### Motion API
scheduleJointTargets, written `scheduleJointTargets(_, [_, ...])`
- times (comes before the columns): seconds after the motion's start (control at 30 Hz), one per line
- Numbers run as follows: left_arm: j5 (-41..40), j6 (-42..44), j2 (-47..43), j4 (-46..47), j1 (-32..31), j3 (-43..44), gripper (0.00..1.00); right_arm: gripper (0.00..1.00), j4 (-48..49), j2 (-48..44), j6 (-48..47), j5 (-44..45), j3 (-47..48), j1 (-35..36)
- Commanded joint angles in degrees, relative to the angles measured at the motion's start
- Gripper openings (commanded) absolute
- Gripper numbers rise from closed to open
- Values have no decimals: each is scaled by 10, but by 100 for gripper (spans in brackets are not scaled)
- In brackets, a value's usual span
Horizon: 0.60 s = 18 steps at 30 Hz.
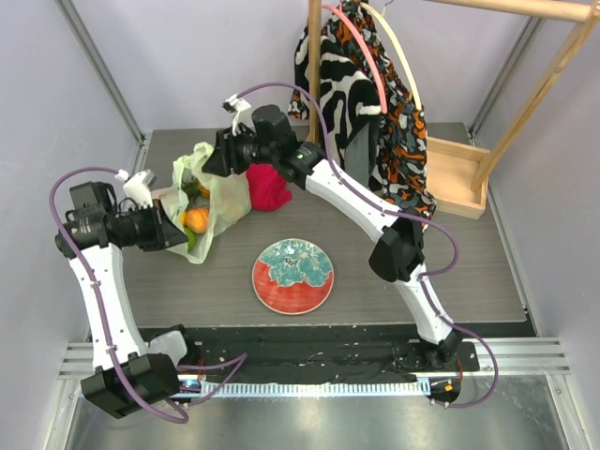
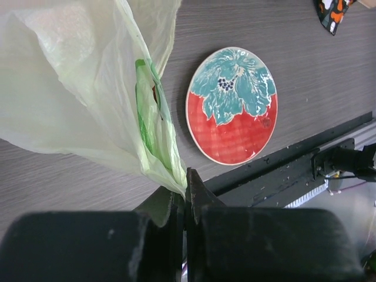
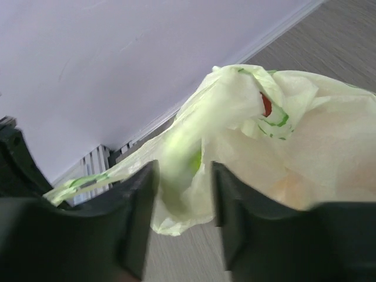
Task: Take the fake fruits out of the plastic bag
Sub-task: Move the plastic bag to the center of the board.
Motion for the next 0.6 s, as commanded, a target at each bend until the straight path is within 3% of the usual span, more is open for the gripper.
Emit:
scheduleJointTargets(0.0, [-46,-36,-16,34,-3,59,0,32,-12,10,-61,114,36,7])
scheduleJointTargets(0.07, [-97,-46,-20,45,-2,88,0,15,-42,-7,-117,125,36,2])
scheduleJointTargets(0.3, [-144,-82,-75,81,-2,117,0,1,-90,-123,-160,160,-123,-61])
scheduleJointTargets(0.5, [-31,-88,-99,88,-2,44,0,1,-122,-257,-213,170,-268,-77])
scheduleJointTargets(0.57, [-10,-88,-105,86,-2,18,0,14,-148,-274,-215,155,-289,-75])
